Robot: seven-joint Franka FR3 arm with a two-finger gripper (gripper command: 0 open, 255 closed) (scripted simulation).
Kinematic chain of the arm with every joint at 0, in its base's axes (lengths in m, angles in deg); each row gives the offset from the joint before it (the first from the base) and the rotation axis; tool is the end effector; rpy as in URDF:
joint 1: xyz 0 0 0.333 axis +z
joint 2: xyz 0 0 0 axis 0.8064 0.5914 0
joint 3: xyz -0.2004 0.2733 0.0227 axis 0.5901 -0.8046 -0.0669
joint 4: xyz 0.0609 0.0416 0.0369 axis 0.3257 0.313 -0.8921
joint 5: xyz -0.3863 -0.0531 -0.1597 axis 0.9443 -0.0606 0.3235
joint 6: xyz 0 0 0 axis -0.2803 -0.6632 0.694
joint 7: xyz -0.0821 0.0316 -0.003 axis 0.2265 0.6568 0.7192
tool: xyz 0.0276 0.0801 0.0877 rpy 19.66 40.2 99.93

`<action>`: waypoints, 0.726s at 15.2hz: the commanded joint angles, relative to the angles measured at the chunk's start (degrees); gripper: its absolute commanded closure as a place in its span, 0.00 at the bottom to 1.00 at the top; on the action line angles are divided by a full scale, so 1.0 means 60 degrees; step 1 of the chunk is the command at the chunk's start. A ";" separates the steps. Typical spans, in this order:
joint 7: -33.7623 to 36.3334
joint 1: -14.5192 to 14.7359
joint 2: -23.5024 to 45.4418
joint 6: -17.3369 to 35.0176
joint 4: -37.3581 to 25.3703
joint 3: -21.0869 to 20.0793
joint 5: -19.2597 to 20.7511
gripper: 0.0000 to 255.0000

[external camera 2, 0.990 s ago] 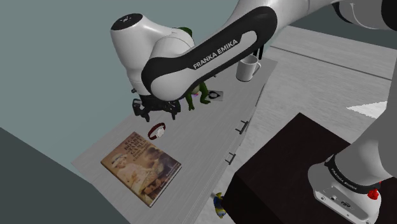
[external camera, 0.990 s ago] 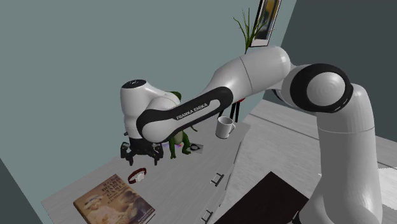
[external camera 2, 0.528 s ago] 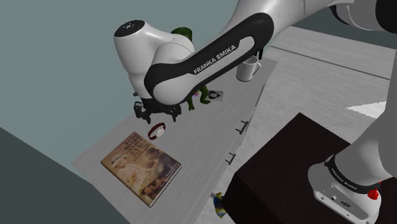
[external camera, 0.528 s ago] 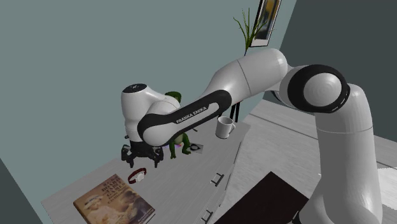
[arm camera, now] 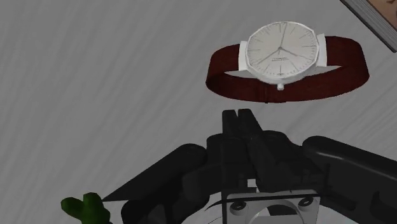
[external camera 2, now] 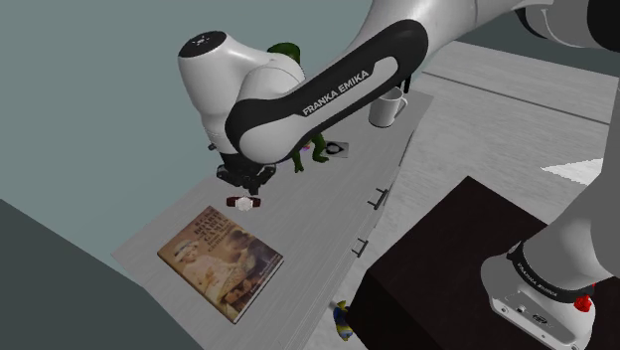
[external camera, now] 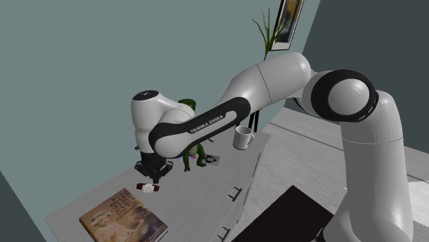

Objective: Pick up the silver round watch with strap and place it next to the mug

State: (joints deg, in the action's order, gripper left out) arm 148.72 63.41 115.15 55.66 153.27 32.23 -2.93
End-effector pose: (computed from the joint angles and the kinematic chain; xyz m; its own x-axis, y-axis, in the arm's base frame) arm 0.5577 0.4095 0.3118 0.8256 -0.5628 0.0404 -0.5641 -0.8251 0.0314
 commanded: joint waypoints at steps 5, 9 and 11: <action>-0.0001 -0.0002 0.0001 0.0006 0.0009 -0.0001 -0.0001 0.00; 0.1621 -0.1620 -0.2094 0.3761 0.3193 -0.1179 -0.3476 0.00; 0.1803 -0.2154 -0.2784 0.5165 0.4220 -0.1821 -0.5202 0.00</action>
State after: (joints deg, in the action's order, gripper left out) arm 159.12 52.65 101.27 81.98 174.87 23.41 -27.88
